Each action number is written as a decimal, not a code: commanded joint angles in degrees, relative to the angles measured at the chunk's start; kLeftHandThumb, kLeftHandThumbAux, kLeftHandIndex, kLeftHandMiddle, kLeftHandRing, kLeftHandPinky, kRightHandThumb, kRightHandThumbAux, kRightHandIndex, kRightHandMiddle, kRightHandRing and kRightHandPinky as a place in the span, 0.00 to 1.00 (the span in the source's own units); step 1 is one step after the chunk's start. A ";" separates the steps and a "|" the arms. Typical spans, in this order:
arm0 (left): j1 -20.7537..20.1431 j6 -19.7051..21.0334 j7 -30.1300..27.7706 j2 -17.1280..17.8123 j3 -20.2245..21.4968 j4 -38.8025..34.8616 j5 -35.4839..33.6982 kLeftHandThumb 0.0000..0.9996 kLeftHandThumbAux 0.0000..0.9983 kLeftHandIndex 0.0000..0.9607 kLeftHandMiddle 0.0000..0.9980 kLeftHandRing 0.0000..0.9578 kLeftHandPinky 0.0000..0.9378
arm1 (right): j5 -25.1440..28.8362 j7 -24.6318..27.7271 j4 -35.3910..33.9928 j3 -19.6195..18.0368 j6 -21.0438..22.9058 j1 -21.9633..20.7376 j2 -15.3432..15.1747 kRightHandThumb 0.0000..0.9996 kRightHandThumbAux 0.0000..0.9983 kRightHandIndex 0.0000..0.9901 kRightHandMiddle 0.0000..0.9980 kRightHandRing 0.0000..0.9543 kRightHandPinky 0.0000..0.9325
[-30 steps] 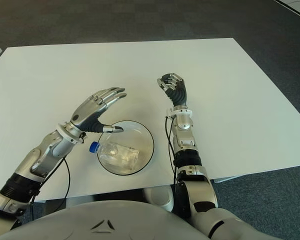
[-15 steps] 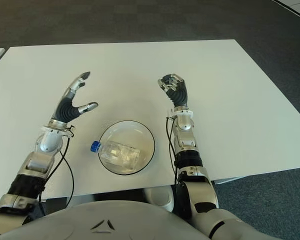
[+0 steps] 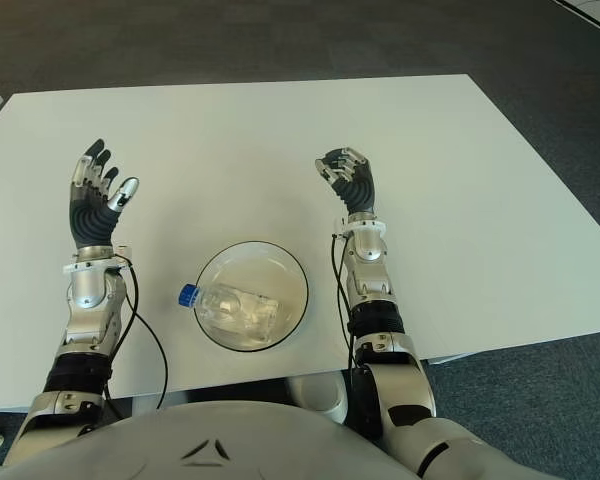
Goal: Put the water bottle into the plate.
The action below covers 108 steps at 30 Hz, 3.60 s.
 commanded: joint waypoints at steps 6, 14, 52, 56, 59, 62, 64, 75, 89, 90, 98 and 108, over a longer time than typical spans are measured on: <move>-6.03 -1.66 -1.56 -2.52 4.07 13.69 -2.54 0.26 0.75 0.43 0.29 0.25 0.31 | 0.05 -0.78 2.21 0.08 1.22 -1.36 0.49 0.70 0.73 0.43 0.46 0.46 0.47; -7.52 -0.09 -0.88 -3.02 4.72 17.20 -1.62 0.21 0.83 0.46 0.36 0.34 0.40 | 0.06 -1.04 6.36 -0.13 -0.77 -2.77 0.59 0.70 0.73 0.43 0.47 0.47 0.47; -7.05 -11.46 -7.61 -6.16 5.03 30.16 -0.29 0.69 0.72 0.44 0.53 0.54 0.53 | 4.92 2.71 31.26 -5.78 -24.89 -5.09 3.14 0.69 0.73 0.44 0.61 0.62 0.63; -7.30 -13.94 -7.78 -6.26 4.78 31.56 0.44 0.69 0.72 0.45 0.53 0.54 0.54 | 4.95 2.99 32.41 -5.91 -25.58 -5.22 3.19 0.69 0.73 0.44 0.61 0.62 0.62; -7.50 -14.95 -7.81 -5.83 4.42 32.30 1.19 0.69 0.72 0.45 0.53 0.54 0.55 | 5.24 3.54 32.93 -6.12 -25.93 -5.33 3.21 0.69 0.73 0.44 0.61 0.62 0.62; -7.75 -15.56 -7.52 -5.57 4.17 32.92 1.80 0.69 0.72 0.45 0.52 0.54 0.54 | 5.33 3.87 33.57 -6.37 -26.03 -5.52 3.21 0.69 0.73 0.44 0.61 0.62 0.62; -7.93 -15.76 -7.07 -5.29 3.93 33.14 2.49 0.70 0.72 0.45 0.52 0.54 0.54 | 5.43 4.09 34.14 -6.61 -25.85 -5.79 3.15 0.69 0.73 0.44 0.61 0.62 0.62; -7.90 -16.71 -6.30 -4.87 3.33 31.56 4.70 0.69 0.72 0.45 0.51 0.52 0.52 | 4.59 3.51 36.11 -7.03 -26.89 -7.05 2.51 0.69 0.73 0.44 0.61 0.61 0.62; -8.13 -19.43 -8.17 -4.31 3.45 31.67 3.98 0.70 0.72 0.45 0.50 0.52 0.54 | 3.42 3.85 36.11 -6.26 -27.19 -8.06 1.72 0.69 0.73 0.44 0.60 0.61 0.62; -8.16 -19.52 -8.20 -4.23 3.43 31.66 3.97 0.70 0.72 0.45 0.50 0.52 0.54 | 3.26 3.73 35.82 -6.12 -27.12 -8.05 1.73 0.69 0.73 0.44 0.60 0.61 0.63; -8.13 -20.45 -8.82 -3.42 3.34 31.30 3.74 0.69 0.72 0.45 0.50 0.52 0.53 | 1.48 2.34 34.42 -4.44 -25.53 -7.95 1.30 0.70 0.73 0.44 0.58 0.61 0.65; -7.74 -17.78 -9.02 -2.28 3.06 29.89 4.43 0.70 0.72 0.45 0.49 0.52 0.53 | -0.59 -0.80 33.57 -2.56 -21.69 -7.88 0.26 0.71 0.73 0.44 0.56 0.61 0.63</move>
